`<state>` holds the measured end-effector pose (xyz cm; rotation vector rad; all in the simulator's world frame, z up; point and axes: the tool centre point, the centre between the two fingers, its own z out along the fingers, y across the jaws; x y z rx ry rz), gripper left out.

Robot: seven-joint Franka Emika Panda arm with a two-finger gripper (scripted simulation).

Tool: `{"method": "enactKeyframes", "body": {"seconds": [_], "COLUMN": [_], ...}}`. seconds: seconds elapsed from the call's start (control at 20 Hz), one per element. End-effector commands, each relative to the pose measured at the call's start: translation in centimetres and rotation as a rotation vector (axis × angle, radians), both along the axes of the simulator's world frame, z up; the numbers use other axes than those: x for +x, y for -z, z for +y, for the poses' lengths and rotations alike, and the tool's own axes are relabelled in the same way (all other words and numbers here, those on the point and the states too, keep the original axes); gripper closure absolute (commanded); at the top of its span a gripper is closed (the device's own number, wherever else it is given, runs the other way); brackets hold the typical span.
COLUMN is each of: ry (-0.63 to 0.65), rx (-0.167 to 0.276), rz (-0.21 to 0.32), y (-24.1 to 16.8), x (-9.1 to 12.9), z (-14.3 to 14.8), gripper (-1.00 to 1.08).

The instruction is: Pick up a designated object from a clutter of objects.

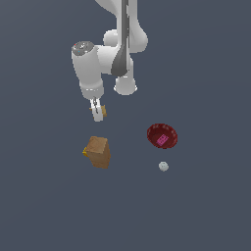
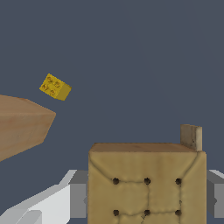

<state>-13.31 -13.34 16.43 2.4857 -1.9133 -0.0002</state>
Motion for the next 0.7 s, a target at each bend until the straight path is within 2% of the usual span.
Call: {"method": "enactKeyframes", "body": {"seconds": [0.0,0.65], "ry": [0.001,-0.001], "rx": [-0.002,0.001], "rz": [0.0,-0.001], "y": [-1.9,-12.7], "x": [0.1,0.9], "z": [-1.0,-6.4], "gripper": [1.08,1.08]}}
